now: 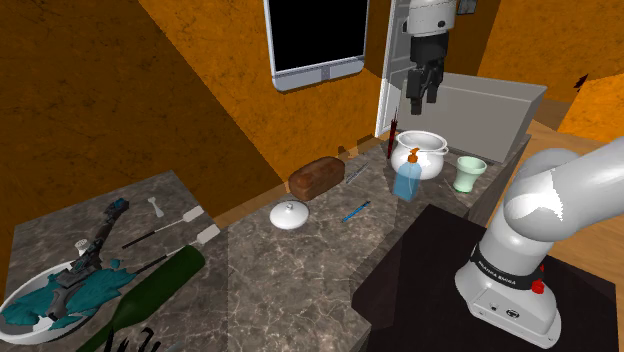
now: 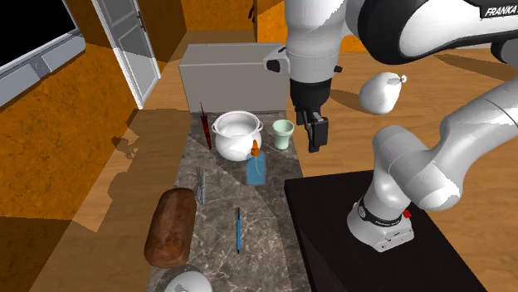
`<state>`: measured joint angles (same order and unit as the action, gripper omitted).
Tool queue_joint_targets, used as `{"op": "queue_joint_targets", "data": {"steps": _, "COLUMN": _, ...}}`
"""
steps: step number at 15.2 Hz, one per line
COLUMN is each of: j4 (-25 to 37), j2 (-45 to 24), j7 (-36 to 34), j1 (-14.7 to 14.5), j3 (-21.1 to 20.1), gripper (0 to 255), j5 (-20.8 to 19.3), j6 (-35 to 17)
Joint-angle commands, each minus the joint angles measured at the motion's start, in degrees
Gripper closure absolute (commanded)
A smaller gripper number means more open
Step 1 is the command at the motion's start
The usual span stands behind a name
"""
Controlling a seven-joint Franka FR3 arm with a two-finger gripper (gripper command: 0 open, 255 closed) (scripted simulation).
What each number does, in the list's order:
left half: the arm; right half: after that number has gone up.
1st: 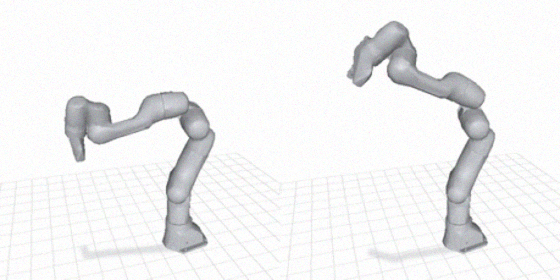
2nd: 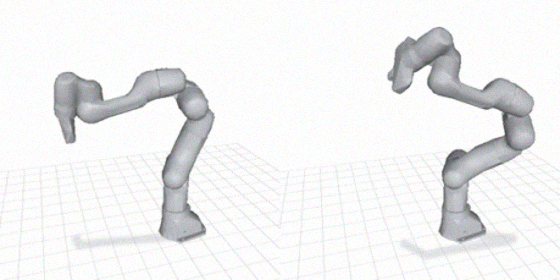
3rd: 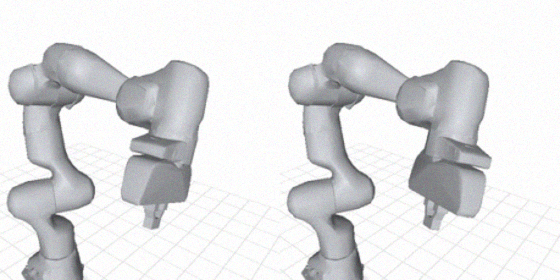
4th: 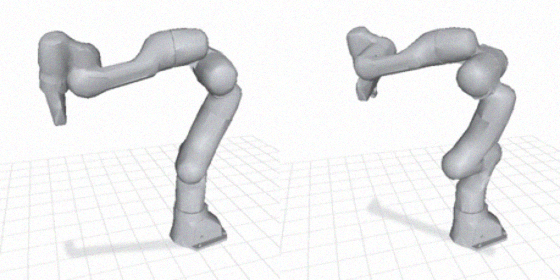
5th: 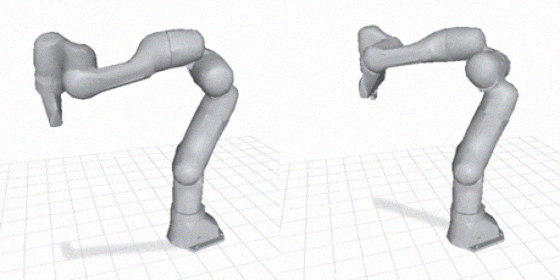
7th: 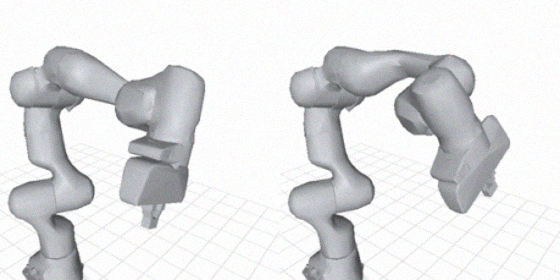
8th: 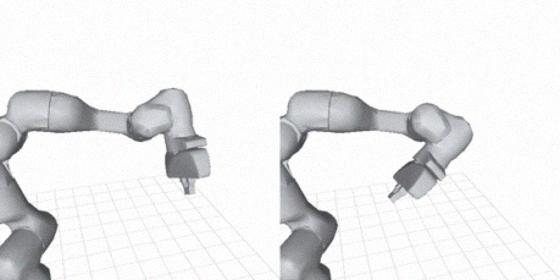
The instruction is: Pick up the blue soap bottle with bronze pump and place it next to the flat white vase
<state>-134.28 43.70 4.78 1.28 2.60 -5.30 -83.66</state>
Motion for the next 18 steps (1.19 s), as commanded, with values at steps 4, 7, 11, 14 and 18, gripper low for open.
{"op": "queue_joint_targets", "data": {"steps": 4, "j4": -2.25, "j2": -2.77, "j7": 2.14, "j1": 0.85, "j3": 2.38, "gripper": 0, "j5": -2.01, "j6": -4.50}}
{"op": "queue_joint_targets", "data": {"steps": 7, "j4": -3.88, "j2": -6.23, "j7": 4.17, "j1": 1.72, "j3": 4.79, "gripper": 0, "j5": -3.90, "j6": -9.11}}
{"op": "queue_joint_targets", "data": {"steps": 11, "j4": -5.03, "j2": -11.87, "j7": 6.79, "j1": 2.87, "j3": 7.96, "gripper": 0, "j5": -6.11, "j6": -15.36}}
{"op": "queue_joint_targets", "data": {"steps": 14, "j4": -5.11, "j2": -16.83, "j7": 8.73, "j1": 3.67, "j3": 10.29, "gripper": 0, "j5": -7.43, "j6": -20.03}}
{"op": "queue_joint_targets", "data": {"steps": 18, "j4": -4.18, "j2": -24.27, "j7": 11.38, "j1": 4.61, "j3": 13.25, "gripper": 0, "j5": -8.56, "j6": -26.09}}
